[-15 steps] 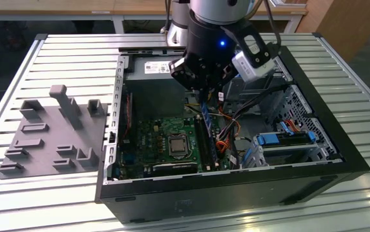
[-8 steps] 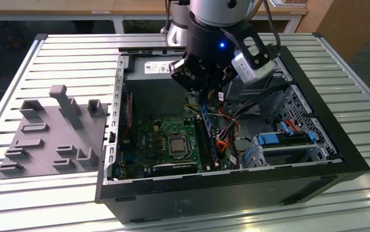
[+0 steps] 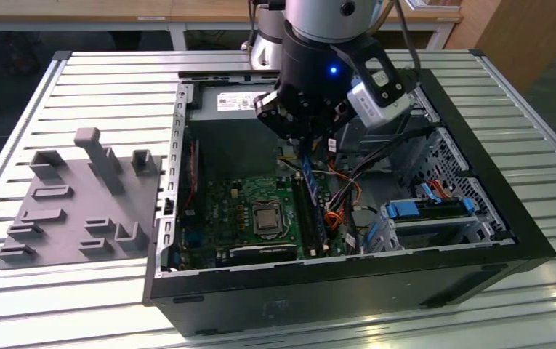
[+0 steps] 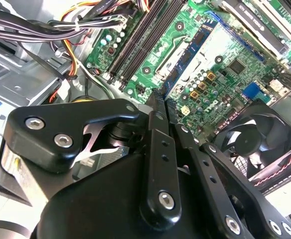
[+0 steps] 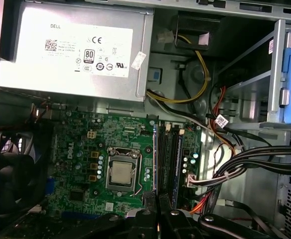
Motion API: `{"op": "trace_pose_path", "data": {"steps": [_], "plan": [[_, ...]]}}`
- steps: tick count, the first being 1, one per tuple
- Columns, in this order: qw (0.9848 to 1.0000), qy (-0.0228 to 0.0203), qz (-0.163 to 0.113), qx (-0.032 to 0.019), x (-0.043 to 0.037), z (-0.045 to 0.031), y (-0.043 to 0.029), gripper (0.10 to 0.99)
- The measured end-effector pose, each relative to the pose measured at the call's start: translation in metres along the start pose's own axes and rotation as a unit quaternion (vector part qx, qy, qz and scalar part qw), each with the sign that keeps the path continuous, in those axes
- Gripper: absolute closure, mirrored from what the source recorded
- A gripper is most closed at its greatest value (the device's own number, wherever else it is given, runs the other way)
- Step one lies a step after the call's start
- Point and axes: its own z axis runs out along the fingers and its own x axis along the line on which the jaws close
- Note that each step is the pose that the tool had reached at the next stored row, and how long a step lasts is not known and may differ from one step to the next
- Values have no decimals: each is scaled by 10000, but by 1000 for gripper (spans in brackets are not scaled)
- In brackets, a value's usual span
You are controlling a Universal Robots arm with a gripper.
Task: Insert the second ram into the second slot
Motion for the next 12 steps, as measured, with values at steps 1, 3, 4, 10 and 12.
{"op": "trace_pose_path", "data": {"steps": [1, 3, 4, 10, 12], "plan": [[10000, 0, 0, 1, 0, 3, 0, 953], [10000, 0, 0, 3, 0, 9, 0, 953], [10000, 1, 0, 4, 0, 12, 0, 953], [10000, 1, 0, 11, 0, 30, -1, 953], [10000, 1, 1, 13, 0, 36, -1, 953]]}}
